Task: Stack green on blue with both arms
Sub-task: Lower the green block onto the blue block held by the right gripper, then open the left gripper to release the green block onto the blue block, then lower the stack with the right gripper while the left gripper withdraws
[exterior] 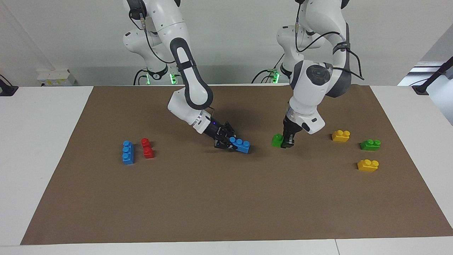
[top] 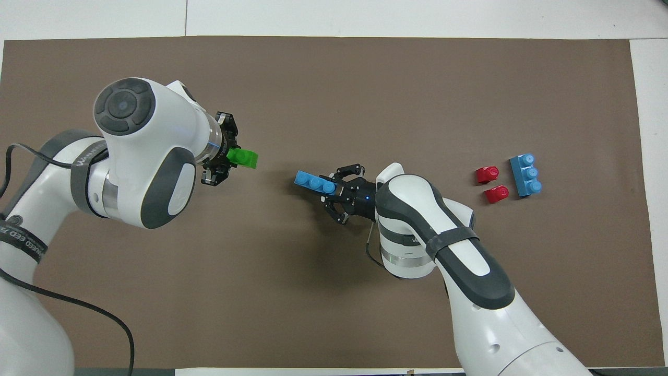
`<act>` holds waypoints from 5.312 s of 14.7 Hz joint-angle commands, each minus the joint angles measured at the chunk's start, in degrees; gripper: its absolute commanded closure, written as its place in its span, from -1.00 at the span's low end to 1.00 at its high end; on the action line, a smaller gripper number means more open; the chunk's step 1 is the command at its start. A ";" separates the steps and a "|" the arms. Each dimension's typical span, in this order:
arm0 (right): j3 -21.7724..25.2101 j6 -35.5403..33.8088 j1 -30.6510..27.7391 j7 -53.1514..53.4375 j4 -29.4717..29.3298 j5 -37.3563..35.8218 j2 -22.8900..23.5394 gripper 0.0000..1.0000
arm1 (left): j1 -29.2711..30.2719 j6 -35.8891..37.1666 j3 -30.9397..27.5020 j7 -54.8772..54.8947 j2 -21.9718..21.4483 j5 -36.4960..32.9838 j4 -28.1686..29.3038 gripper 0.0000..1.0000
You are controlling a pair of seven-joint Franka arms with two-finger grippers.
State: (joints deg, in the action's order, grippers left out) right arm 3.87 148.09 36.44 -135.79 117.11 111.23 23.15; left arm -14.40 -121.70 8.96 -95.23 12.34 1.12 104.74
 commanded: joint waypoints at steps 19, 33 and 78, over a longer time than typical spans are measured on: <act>-0.18 -4.30 -2.34 -11.69 2.25 3.91 0.85 0.97 | -12.40 -9.07 -0.87 -15.40 2.51 -4.19 3.63 1.00; -0.36 -4.39 -2.34 -11.07 2.16 4.52 0.76 0.97 | -13.63 -13.21 -0.87 -17.18 5.76 -5.69 3.80 1.00; -0.27 2.90 -0.84 3.96 2.34 -3.79 -11.63 -1.00 | -4.67 1.90 -0.70 -11.47 -0.82 -8.33 -0.68 -1.00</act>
State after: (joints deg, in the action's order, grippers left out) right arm 3.61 150.86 36.90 -133.33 119.02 112.51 12.67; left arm -20.52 -122.00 7.65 -108.66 13.05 -7.36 104.03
